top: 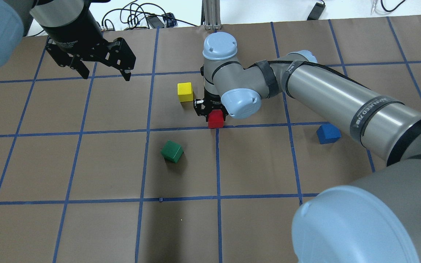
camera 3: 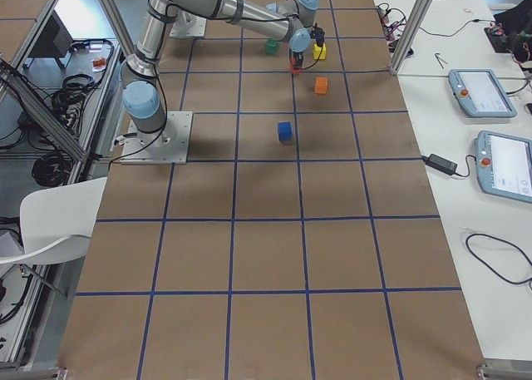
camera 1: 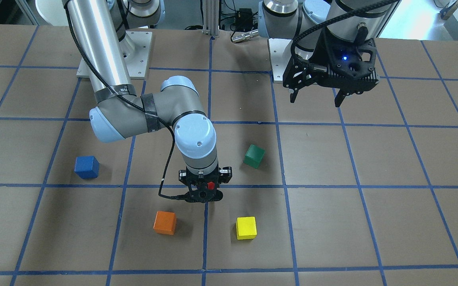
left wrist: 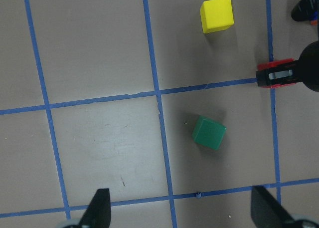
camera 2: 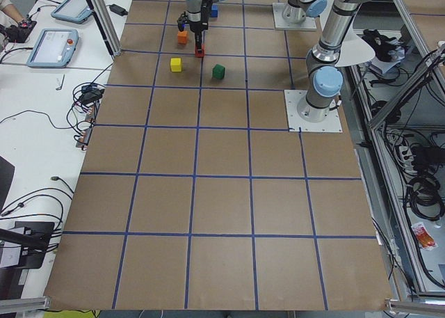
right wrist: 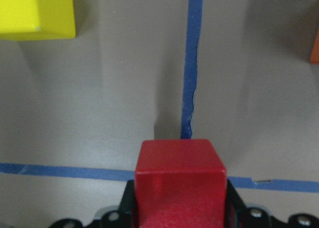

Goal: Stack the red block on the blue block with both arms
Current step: 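Lift the red cube with the right gripper toward the blue cube, then lower the red cube onto the blue cube and open the right gripper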

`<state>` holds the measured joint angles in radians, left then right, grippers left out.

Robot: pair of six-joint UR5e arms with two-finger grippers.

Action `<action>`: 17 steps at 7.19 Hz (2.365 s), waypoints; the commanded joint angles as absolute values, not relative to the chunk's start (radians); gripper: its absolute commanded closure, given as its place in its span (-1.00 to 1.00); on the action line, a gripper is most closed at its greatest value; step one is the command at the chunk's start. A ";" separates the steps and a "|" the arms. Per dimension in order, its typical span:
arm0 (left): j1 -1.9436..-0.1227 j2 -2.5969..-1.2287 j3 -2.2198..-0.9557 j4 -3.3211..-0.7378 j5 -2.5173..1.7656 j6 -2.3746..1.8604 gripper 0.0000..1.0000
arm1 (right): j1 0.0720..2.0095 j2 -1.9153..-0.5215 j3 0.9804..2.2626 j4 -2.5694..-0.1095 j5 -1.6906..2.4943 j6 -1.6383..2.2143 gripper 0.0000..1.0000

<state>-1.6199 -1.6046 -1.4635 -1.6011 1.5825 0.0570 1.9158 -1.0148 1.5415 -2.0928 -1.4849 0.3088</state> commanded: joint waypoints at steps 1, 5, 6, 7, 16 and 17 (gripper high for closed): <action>-1.620 -1.592 -1.477 -1.598 1.583 0.057 -1.00 | 1.857 -1.131 1.534 -1.986 -1.491 0.308 1.00; -1.618 -1.598 -1.471 -1.594 1.582 0.057 -1.00 | 1.626 -1.324 1.574 -1.703 -1.555 0.145 1.00; -1.618 -1.598 -1.473 -1.594 1.582 0.057 -1.00 | 1.593 -1.359 1.624 -1.706 -1.583 0.121 1.00; -1.618 -1.598 -1.473 -1.594 1.582 0.057 -1.00 | 1.550 -1.394 1.682 -1.722 -1.589 0.045 1.00; -1.617 -1.594 -1.477 -1.594 1.583 0.055 -1.00 | 1.344 -1.405 1.959 -2.048 -1.579 -0.281 1.00; -1.617 -1.594 -1.479 -1.594 1.583 0.055 -1.00 | 1.344 -1.401 1.959 -2.049 -1.580 -0.282 1.00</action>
